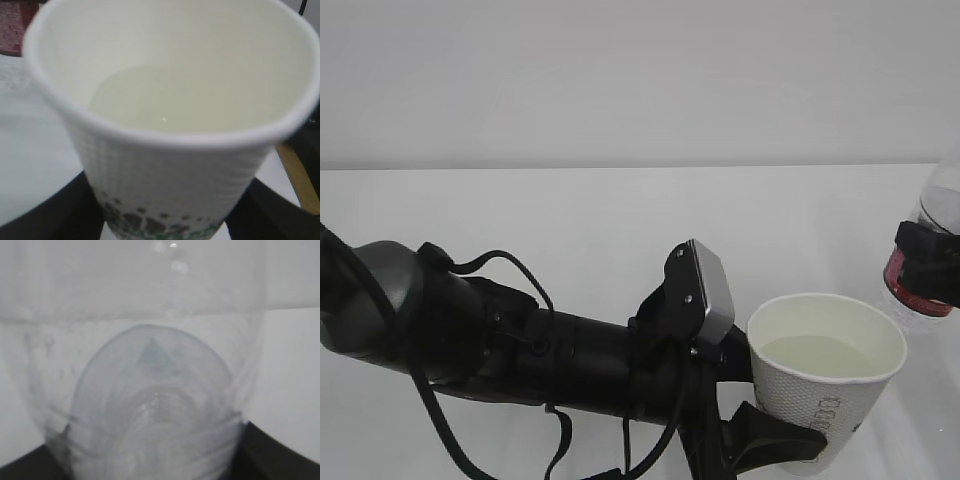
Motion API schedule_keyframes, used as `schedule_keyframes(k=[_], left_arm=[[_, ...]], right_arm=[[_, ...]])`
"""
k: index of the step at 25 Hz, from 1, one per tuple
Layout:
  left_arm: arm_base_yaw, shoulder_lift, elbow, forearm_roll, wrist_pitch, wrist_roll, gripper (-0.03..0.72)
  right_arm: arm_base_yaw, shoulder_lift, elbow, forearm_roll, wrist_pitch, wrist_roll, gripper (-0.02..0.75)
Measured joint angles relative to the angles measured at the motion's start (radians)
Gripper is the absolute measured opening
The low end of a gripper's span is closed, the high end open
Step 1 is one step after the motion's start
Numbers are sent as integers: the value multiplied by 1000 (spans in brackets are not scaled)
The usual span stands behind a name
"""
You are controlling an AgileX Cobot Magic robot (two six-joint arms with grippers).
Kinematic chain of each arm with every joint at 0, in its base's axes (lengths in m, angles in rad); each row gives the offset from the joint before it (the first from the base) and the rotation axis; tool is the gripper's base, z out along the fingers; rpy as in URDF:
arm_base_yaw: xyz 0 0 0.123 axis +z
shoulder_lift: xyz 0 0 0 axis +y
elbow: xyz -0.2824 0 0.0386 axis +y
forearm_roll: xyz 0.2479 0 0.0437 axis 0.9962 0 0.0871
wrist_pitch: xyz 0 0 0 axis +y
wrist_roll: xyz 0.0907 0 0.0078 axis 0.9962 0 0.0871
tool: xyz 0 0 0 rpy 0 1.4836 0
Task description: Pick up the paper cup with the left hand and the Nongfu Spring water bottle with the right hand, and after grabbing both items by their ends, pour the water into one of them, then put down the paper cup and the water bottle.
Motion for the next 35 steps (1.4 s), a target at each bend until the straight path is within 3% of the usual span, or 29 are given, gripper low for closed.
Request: schedule_keyframes(k=[5,25,35], left_arm=[[0,0,0,0,0,0,492],[0,0,0,-8,0,0,492],[0,0,0,-12,0,0,492]], right_arm=[[0,33,-1,2,-66,0,421],[0,65,-1,23,-26,-9,421],[0,166,-2,31,-112,-11,421]])
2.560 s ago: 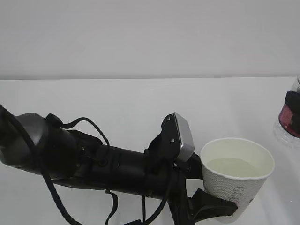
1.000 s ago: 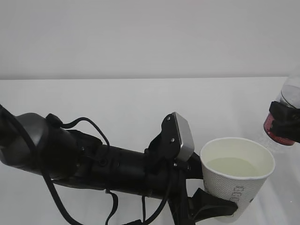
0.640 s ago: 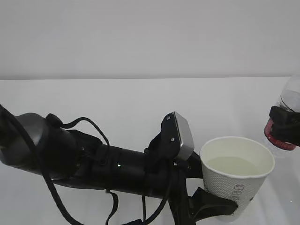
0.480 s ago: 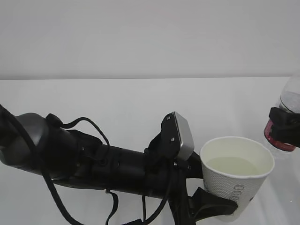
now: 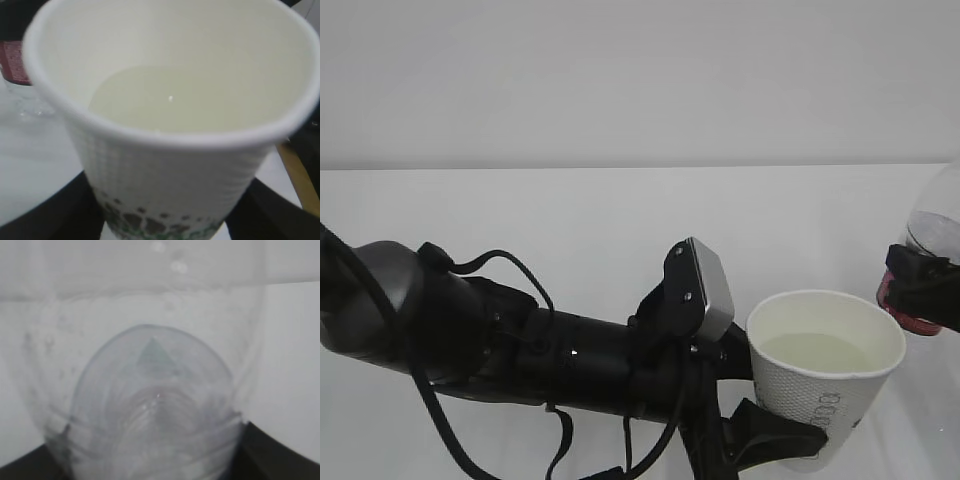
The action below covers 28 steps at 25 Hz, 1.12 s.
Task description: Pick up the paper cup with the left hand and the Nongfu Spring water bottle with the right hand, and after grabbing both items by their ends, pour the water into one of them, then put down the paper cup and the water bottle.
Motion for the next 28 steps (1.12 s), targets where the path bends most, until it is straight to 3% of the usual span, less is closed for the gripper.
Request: schedule_keyframes(k=[17,28], left_arm=[[0,0,0,-25,0,0,492],[0,0,0,-25,0,0,492]], right_arm=[[0,62,-6,11,-31,0,422],[0,62,-6,12,-29,0,465]])
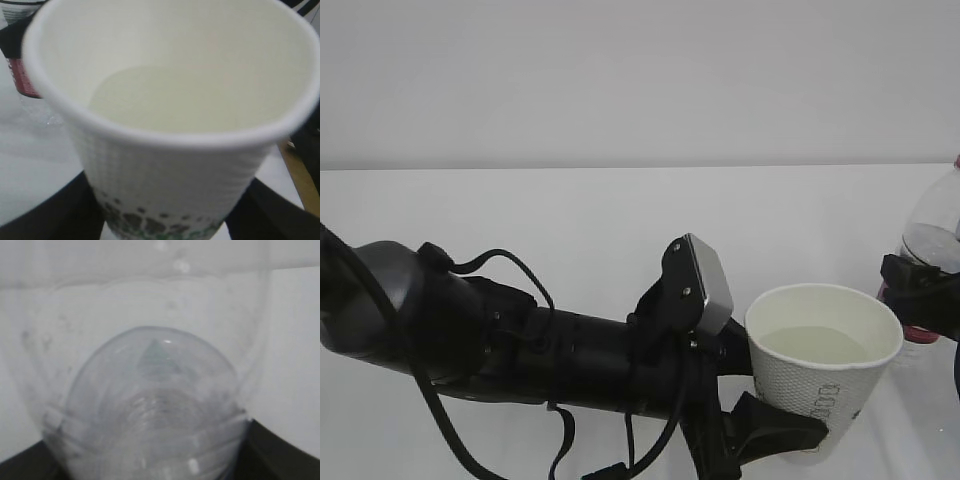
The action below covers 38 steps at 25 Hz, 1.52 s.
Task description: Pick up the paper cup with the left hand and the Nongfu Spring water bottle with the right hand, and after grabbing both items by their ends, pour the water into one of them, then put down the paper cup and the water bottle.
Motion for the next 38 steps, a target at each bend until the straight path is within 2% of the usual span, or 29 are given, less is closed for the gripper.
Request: schedule_keyframes(k=[10,38], left_arm=[[0,0,0,0,0,0,492],[0,0,0,0,0,0,492]], right_arm=[[0,0,0,0,4,-1,547],[0,0,-2,0,1,-5,591]])
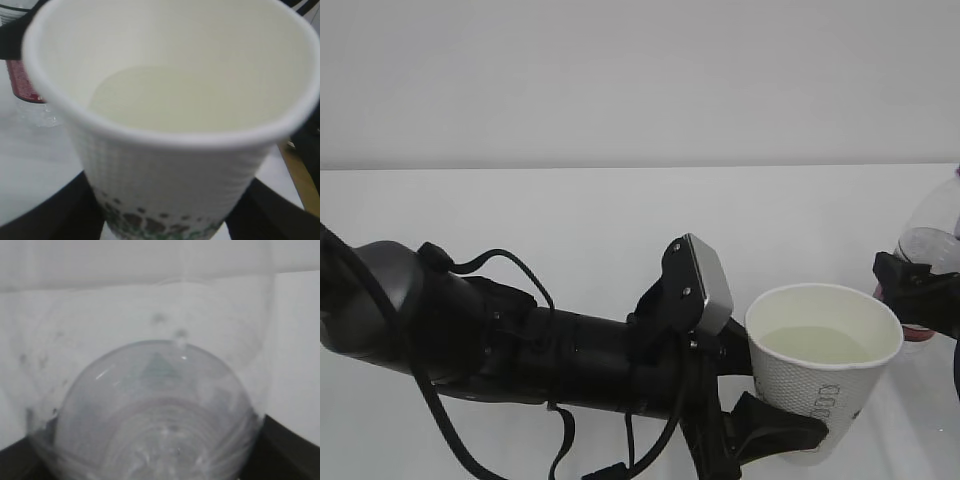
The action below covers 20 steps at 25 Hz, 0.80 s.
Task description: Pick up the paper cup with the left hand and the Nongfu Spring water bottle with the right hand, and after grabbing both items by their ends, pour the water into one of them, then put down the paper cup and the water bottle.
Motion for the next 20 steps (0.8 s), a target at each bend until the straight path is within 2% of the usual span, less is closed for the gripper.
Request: schedule_keyframes(k=[9,20], left_arm=[[0,0,0,0,0,0,492],[0,0,0,0,0,0,492]], right_arm=[[0,0,0,0,-12,0,636],[0,0,7,-35,-30,-2,643]])
